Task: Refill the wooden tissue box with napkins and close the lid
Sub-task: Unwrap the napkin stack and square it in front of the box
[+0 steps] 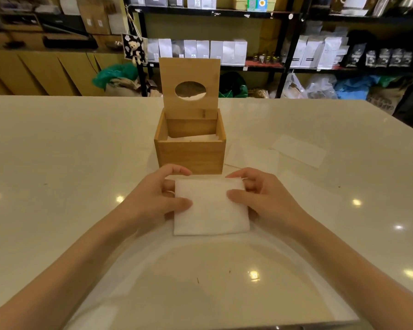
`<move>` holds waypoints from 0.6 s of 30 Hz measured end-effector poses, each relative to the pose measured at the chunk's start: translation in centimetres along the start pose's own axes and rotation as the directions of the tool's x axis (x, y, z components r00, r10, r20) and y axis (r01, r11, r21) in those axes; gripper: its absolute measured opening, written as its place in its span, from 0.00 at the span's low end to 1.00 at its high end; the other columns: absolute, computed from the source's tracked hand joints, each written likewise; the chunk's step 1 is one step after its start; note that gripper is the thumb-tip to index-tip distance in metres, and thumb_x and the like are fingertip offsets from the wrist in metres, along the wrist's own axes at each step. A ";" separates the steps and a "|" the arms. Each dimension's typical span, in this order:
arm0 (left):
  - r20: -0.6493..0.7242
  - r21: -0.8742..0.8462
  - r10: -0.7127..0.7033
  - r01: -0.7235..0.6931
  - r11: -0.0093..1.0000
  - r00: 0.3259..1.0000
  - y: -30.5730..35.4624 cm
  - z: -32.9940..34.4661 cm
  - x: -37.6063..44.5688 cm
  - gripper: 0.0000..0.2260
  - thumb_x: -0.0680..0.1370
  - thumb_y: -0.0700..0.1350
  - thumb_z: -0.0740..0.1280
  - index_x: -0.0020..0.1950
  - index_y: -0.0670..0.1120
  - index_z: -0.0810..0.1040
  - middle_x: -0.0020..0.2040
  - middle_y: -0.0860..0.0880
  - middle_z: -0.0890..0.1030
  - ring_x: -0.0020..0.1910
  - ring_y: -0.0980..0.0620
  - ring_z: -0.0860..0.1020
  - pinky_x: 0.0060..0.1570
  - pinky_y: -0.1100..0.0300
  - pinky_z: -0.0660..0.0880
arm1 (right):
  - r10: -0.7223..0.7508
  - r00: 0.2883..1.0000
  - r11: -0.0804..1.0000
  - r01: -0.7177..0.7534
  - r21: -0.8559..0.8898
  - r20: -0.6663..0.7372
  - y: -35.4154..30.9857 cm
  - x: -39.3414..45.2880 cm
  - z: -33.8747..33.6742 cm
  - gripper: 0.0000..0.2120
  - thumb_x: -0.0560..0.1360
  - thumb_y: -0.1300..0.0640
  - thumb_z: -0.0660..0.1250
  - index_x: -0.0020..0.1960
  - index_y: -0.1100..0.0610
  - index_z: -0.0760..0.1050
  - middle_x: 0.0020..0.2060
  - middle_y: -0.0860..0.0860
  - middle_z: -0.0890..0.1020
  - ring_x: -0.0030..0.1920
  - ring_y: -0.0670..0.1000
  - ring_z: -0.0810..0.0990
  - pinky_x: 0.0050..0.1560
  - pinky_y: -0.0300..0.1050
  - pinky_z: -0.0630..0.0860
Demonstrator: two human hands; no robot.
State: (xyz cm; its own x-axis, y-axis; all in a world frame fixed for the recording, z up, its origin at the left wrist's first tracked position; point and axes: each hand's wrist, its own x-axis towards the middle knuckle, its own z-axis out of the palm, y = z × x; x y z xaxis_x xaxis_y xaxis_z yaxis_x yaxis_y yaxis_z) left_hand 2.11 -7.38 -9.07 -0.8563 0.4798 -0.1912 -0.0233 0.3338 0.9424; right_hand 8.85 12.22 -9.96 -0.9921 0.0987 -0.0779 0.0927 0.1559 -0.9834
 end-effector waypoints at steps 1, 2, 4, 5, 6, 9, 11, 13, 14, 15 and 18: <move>-0.015 0.081 0.043 -0.042 0.996 0.999 -0.2 0.1 0.0 0.19 0.69 0.35 0.71 0.53 0.54 0.73 0.41 0.47 0.80 0.34 0.54 0.79 0.27 0.66 0.74 | -0.022 1.000 0.997 0.021 -0.080 -0.017 0.2 0.0 0.0 0.09 0.71 0.64 0.68 0.49 0.54 0.78 0.36 0.48 0.83 0.35 0.45 0.80 0.32 0.37 0.77; -0.031 0.191 0.084 -0.077 0.978 0.996 -0.4 0.2 -0.1 0.18 0.69 0.36 0.71 0.53 0.55 0.73 0.38 0.50 0.77 0.32 0.55 0.76 0.27 0.68 0.72 | -0.054 0.998 0.983 0.047 -0.178 -0.035 0.4 -0.1 0.0 0.09 0.70 0.62 0.68 0.49 0.52 0.78 0.38 0.50 0.83 0.36 0.45 0.79 0.35 0.37 0.76; -0.058 0.392 0.160 -0.125 0.912 0.985 -0.7 0.5 -0.3 0.17 0.70 0.40 0.71 0.52 0.56 0.73 0.37 0.53 0.74 0.33 0.55 0.73 0.30 0.70 0.71 | -0.130 0.991 0.930 0.106 -0.352 -0.043 0.6 -0.2 0.1 0.09 0.70 0.60 0.68 0.48 0.50 0.77 0.38 0.52 0.81 0.35 0.46 0.76 0.37 0.37 0.73; -0.062 0.453 0.191 -0.143 0.880 0.980 -0.7 0.6 -0.4 0.15 0.70 0.41 0.71 0.51 0.57 0.74 0.38 0.54 0.75 0.36 0.55 0.73 0.32 0.71 0.71 | -0.158 0.987 0.900 0.130 -0.417 -0.034 0.7 -0.2 0.1 0.09 0.70 0.60 0.68 0.49 0.49 0.77 0.37 0.52 0.80 0.36 0.47 0.75 0.39 0.39 0.73; -0.060 0.497 0.222 -0.164 0.852 0.973 -0.8 0.7 -0.6 0.14 0.70 0.42 0.71 0.50 0.58 0.74 0.41 0.55 0.76 0.38 0.56 0.74 0.34 0.73 0.71 | -0.182 0.983 0.863 0.149 -0.483 -0.022 0.7 -0.3 0.1 0.10 0.70 0.59 0.68 0.50 0.49 0.76 0.37 0.49 0.78 0.37 0.47 0.74 0.41 0.42 0.72; -0.047 0.605 0.297 -0.210 0.768 0.954 -1.0 0.9 -0.6 0.14 0.70 0.45 0.70 0.53 0.56 0.74 0.50 0.57 0.74 0.45 0.58 0.72 0.43 0.73 0.67 | -0.257 0.966 0.713 0.199 -0.673 0.014 1.0 -0.2 0.1 0.14 0.71 0.55 0.67 0.56 0.49 0.72 0.42 0.42 0.73 0.41 0.43 0.70 0.46 0.44 0.70; -0.063 0.677 0.326 -0.200 0.709 0.943 -1.2 1.0 -0.6 0.18 0.71 0.48 0.70 0.59 0.53 0.72 0.54 0.58 0.68 0.53 0.58 0.67 0.52 0.66 0.64 | -0.322 0.946 0.614 0.231 -0.755 0.028 1.1 -0.2 0.0 0.18 0.72 0.51 0.66 0.60 0.49 0.69 0.47 0.42 0.71 0.47 0.43 0.68 0.49 0.44 0.70; -0.068 0.707 0.371 -0.218 0.673 0.926 -1.1 1.2 -0.5 0.19 0.71 0.49 0.69 0.61 0.51 0.72 0.55 0.57 0.66 0.58 0.57 0.65 0.57 0.64 0.63 | -0.364 0.931 0.540 0.240 -0.806 0.034 1.1 -0.2 -0.5 0.20 0.73 0.50 0.65 0.63 0.51 0.68 0.53 0.46 0.72 0.54 0.46 0.69 0.51 0.45 0.71; -0.054 0.711 0.404 -0.249 0.658 0.913 -0.9 1.4 -0.4 0.19 0.71 0.48 0.69 0.60 0.51 0.72 0.55 0.57 0.67 0.58 0.56 0.66 0.57 0.63 0.63 | -0.374 0.927 0.526 0.239 -0.816 0.031 0.9 -0.2 -0.9 0.20 0.73 0.50 0.64 0.63 0.51 0.68 0.56 0.47 0.72 0.57 0.47 0.69 0.52 0.45 0.71; -0.029 0.710 0.438 -0.290 0.642 0.899 -0.6 1.6 -0.2 0.17 0.71 0.48 0.69 0.59 0.50 0.73 0.55 0.56 0.68 0.59 0.55 0.66 0.58 0.62 0.63 | -0.380 0.925 0.528 0.237 -0.815 0.023 0.8 -0.3 -1.4 0.19 0.73 0.50 0.64 0.63 0.51 0.68 0.58 0.47 0.72 0.58 0.48 0.69 0.53 0.44 0.70; 0.091 0.691 0.521 -0.430 0.581 0.849 0.6 2.8 0.7 0.13 0.73 0.49 0.66 0.58 0.50 0.75 0.57 0.54 0.74 0.59 0.54 0.69 0.56 0.62 0.64 | -0.383 0.924 0.592 0.234 -0.771 -0.014 0.5 -1.0 -3.7 0.17 0.74 0.51 0.64 0.62 0.53 0.71 0.56 0.47 0.76 0.57 0.49 0.72 0.55 0.41 0.67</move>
State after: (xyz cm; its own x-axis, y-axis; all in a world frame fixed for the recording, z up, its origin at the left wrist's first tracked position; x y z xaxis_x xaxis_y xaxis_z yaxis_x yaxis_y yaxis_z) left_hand 2.98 -4.59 -9.41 -0.6921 0.6550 0.3032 0.7113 0.5478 0.4403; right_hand 10.22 15.87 -9.81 -0.9506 0.0450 0.3072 -0.1117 0.8735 -0.4737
